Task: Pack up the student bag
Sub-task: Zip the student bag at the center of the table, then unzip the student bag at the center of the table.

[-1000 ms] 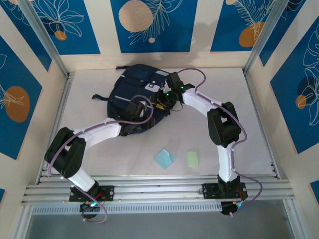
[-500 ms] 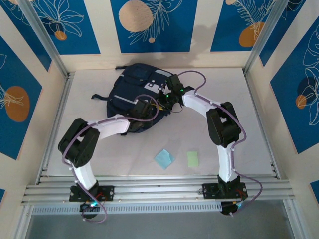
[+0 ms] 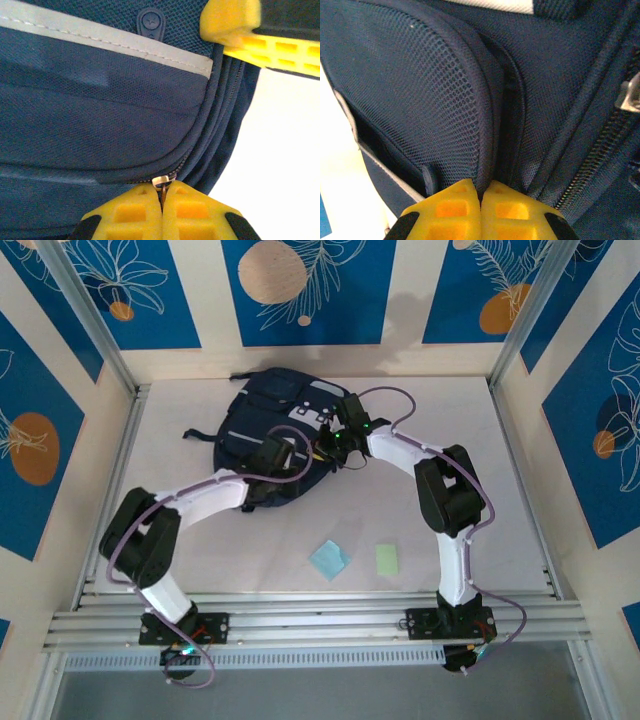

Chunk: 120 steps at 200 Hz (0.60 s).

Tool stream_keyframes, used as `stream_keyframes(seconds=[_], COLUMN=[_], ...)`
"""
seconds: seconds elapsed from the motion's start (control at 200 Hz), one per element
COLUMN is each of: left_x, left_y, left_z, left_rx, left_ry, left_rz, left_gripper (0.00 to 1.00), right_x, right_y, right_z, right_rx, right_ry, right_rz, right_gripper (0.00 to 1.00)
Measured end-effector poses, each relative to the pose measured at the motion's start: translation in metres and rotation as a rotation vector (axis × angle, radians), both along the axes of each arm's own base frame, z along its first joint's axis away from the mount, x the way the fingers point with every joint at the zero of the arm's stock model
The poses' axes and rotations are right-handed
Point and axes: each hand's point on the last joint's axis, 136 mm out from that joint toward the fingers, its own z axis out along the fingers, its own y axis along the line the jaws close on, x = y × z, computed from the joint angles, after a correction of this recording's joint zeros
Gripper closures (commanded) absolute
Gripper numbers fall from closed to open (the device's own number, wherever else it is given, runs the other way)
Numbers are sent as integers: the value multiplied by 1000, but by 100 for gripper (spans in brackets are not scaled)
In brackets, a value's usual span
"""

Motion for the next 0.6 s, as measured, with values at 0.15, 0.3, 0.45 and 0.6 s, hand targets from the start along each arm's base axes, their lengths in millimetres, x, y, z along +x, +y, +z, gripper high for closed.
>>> stream_keyframes(seconds=[0.15, 0.3, 0.45, 0.6], left_x=[-1, 1, -2, -11], left_y=[30, 42, 35, 8], left_z=[-4, -5, -1, 14], left_rx=[17, 34, 26, -25], left_ry=[64, 88, 100, 97], left_rz=[-43, -86, -153, -247], left_gripper=[100, 100, 100, 100], right_x=[-2, -3, -2, 2], right_y=[2, 1, -7, -23], right_z=[2, 3, 4, 10], right_rx=[5, -7, -37, -73], right_ry=[-9, -30, -50, -47], right_rz=[23, 44, 62, 77], right_gripper=[100, 100, 100, 100])
